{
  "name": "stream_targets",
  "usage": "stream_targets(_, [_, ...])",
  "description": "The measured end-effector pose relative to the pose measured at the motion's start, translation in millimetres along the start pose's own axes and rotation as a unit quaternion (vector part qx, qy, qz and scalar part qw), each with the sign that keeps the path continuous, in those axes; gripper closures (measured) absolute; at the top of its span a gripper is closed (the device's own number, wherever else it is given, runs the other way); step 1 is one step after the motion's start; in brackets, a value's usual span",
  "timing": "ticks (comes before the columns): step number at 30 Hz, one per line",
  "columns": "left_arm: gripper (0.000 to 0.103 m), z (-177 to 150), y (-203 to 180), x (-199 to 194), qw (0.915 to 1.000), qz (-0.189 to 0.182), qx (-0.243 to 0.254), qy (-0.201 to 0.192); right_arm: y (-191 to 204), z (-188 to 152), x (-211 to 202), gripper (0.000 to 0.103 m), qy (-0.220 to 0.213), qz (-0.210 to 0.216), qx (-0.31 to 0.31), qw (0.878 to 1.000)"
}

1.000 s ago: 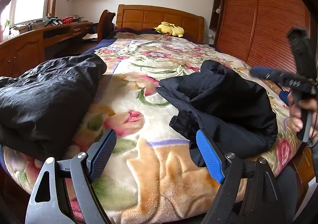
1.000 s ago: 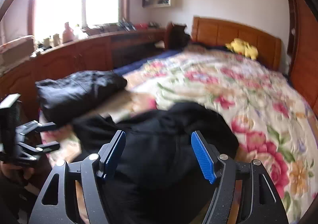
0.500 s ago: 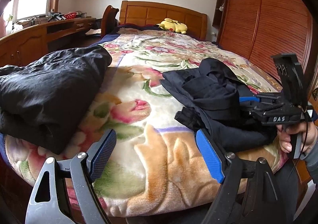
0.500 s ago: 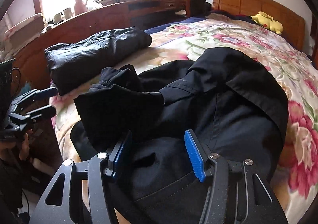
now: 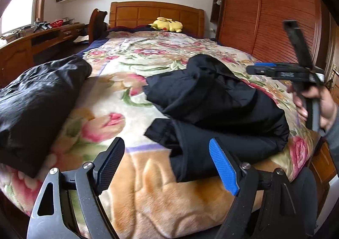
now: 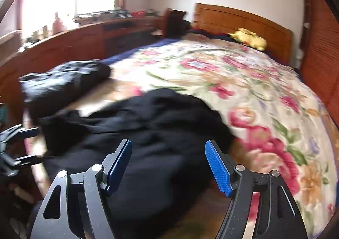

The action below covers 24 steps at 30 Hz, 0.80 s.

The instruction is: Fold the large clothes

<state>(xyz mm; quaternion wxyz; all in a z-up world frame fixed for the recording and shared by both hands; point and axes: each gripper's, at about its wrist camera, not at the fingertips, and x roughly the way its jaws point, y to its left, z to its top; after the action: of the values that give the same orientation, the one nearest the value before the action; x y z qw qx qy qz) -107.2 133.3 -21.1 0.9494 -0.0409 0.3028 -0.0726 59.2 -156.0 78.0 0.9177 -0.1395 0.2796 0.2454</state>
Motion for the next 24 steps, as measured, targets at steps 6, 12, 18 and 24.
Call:
stream_targets(6, [0.045,-4,-8,14,0.9998,-0.013,0.006,0.016,-33,2,48,0.029,0.033,-0.006,0.042,0.999])
stream_targets(12, [0.057,-10,-9,23,0.9993,-0.024,0.001,0.028,-51,14,88,0.024,0.049,-0.017,0.063,0.997])
stream_targets(18, [0.058,-13,-11,27,0.9992,-0.023,-0.005,0.033,-68,14,126,0.011,0.079,0.002,0.114,0.99])
stream_targets(24, [0.064,-13,-17,30,0.9992,-0.023,0.003,0.033,-76,12,149,0.011,0.095,0.037,0.138,0.985])
